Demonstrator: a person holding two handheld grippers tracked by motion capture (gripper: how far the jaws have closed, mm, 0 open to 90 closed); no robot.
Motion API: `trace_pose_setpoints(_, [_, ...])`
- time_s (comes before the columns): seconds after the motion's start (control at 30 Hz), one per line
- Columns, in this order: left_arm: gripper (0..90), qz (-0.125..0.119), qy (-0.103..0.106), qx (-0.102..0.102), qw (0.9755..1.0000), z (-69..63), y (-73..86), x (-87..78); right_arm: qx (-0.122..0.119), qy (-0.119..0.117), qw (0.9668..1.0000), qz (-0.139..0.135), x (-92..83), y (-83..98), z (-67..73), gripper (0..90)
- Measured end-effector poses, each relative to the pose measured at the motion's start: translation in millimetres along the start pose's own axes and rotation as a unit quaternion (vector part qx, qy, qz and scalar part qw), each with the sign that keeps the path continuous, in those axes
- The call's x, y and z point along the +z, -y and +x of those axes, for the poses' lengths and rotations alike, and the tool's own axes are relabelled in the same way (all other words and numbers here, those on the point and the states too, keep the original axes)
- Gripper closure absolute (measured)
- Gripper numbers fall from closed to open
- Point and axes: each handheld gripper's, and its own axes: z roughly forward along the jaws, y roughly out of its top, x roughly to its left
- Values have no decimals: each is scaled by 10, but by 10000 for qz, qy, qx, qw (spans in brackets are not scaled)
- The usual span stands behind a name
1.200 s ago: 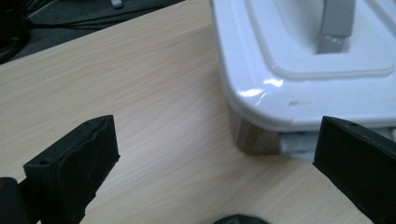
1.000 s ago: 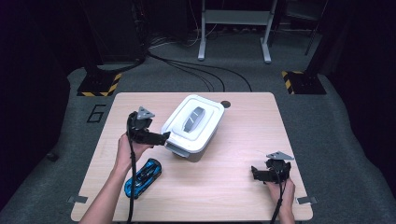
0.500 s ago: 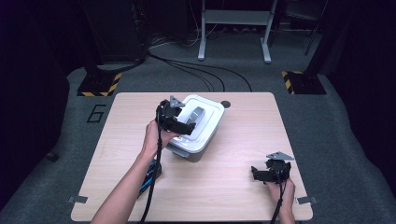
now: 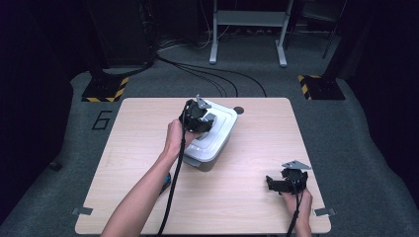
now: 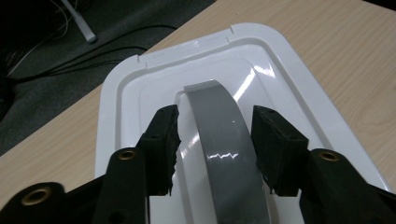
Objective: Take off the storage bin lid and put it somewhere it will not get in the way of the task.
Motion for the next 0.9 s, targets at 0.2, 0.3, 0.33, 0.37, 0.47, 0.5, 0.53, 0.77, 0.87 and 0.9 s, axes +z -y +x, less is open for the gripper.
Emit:
trace_pose_setpoints(0.2, [615, 63, -176, 134, 9997, -35, -16, 28, 0, 1, 10000, 1, 0, 0, 0, 15])
trace_pose_setpoints(0.3, [648, 17, -281, 121, 9995, 26, 1, 44, 0, 1, 10000, 1, 0, 0, 0, 15])
trace_pose_setpoints(0.33, [658, 25, -267, 71, 9996, 54, 11, 47, 1, 3, 10000, -2, 0, 0, 0, 16])
trace_pose_setpoints(0.37, [664, 8, -237, 9, 9997, 81, 18, 50, 0, 0, 10000, 2, 0, -1, 0, 16])
trace_pose_setpoints(0.47, [653, 48, -216, 19, 9998, 89, 8, 52, 0, 1, 10000, -2, 0, -1, -1, 17])
trace_pose_setpoints(0.5, [648, 62, -262, 68, 9996, 77, 5, 61, 2, 2, 10000, -3, 0, -1, -1, 18])
trace_pose_setpoints(0.53, [654, 50, -317, 58, 9995, 67, 4, 74, 2, 4, 10000, -4, 0, -1, -2, 18])
trace_pose_setpoints(0.77, [667, 33, -511, -75, 9987, 3, -14, 91, -26, 20, 10000, -1, -4, 1, -9, 26])
trace_pose_setpoints(0.87, [667, 4, -578, -63, 9983, -9, -21, 78, -23, 22, 10000, -2, -4, 1, -10, 26])
trace_pose_setpoints(0.9, [667, -3, -573, -64, 9983, -7, -27, 65, -22, 24, 10000, -4, -4, 2, -10, 27])
